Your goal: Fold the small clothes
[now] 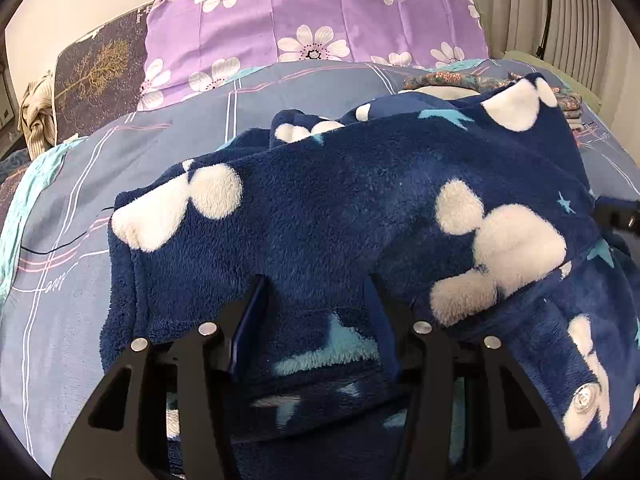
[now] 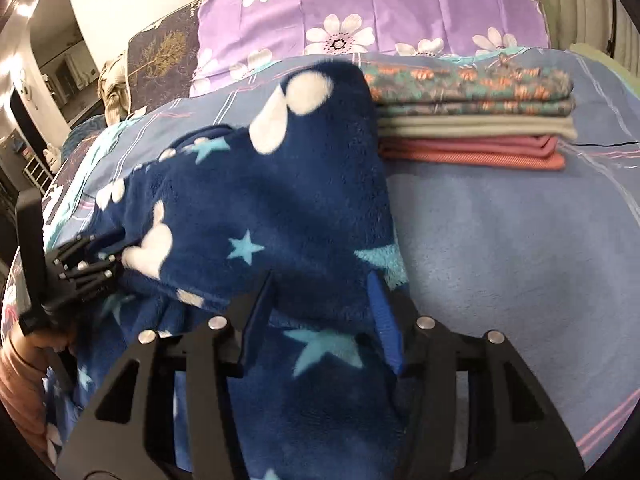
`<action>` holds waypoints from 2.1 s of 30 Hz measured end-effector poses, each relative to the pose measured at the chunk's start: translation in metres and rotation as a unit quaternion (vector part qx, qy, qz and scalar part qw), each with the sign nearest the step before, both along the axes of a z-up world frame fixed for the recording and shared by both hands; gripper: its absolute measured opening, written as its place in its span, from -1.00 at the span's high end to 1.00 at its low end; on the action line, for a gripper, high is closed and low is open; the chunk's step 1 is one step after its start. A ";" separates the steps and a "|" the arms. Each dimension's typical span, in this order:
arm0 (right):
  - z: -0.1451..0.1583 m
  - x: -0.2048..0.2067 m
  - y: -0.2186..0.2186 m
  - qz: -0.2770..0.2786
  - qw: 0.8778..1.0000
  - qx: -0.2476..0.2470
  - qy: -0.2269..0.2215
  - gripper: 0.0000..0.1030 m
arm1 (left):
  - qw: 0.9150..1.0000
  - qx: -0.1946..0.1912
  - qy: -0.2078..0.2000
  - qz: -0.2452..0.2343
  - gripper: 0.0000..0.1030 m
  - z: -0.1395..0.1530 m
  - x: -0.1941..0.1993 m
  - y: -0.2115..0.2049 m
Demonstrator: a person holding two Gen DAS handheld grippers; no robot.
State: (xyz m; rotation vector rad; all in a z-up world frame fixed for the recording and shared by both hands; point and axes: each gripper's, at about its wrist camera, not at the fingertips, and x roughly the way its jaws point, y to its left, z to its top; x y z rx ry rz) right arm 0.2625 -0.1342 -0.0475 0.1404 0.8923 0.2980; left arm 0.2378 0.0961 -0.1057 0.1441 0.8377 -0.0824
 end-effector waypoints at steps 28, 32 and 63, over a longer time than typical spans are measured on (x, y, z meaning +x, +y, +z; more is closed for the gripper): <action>-0.044 -0.025 -0.011 0.011 0.998 -0.048 0.039 0.08 | 0.996 -0.072 -0.045 -0.033 -0.68 0.032 -0.051 0.006; -0.028 -0.043 0.000 0.010 0.996 -0.084 0.018 -0.09 | 1.000 0.016 0.018 0.002 -0.69 0.008 -0.064 0.010; -0.016 -0.270 0.051 0.259 0.927 0.199 0.185 -0.05 | 0.993 -0.104 -0.040 0.038 -0.88 0.022 -0.335 0.093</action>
